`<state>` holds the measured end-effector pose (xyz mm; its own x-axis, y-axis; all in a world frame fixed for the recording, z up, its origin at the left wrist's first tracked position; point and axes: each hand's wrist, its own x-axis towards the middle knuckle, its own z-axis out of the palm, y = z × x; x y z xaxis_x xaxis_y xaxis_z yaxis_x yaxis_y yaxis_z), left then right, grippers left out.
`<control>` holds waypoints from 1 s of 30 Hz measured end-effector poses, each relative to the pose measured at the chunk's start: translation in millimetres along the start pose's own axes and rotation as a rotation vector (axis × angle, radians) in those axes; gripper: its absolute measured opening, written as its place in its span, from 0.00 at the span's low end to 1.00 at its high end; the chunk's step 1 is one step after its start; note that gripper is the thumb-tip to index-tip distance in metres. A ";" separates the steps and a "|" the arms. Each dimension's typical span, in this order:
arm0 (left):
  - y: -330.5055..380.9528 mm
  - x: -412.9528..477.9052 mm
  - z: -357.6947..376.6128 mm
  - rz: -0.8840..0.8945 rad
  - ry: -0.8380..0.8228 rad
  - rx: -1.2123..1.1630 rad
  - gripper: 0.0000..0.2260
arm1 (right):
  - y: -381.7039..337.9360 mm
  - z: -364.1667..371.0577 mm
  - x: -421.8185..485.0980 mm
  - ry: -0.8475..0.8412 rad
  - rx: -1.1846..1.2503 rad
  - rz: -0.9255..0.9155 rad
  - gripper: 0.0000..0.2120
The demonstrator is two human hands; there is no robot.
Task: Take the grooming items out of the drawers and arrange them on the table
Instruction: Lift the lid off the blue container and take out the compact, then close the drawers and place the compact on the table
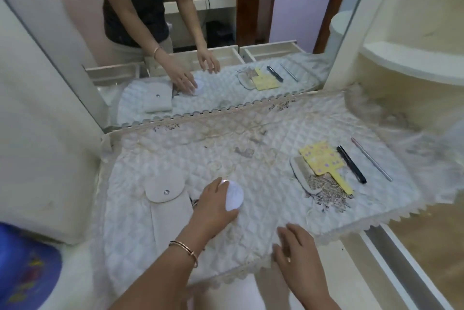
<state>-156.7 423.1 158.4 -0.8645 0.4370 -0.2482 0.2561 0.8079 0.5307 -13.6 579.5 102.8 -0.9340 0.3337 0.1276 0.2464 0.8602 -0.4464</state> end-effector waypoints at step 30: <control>-268.2 -449.1 24.2 -0.288 0.173 0.005 0.27 | -162.7 43.7 -235.0 -0.215 0.140 -0.324 0.20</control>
<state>173.4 19.8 107.9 -0.9623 0.1169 -0.2458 -0.0080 0.8905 0.4549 154.5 344.3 106.7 -0.9939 -0.0472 0.1000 -0.0936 0.8416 -0.5320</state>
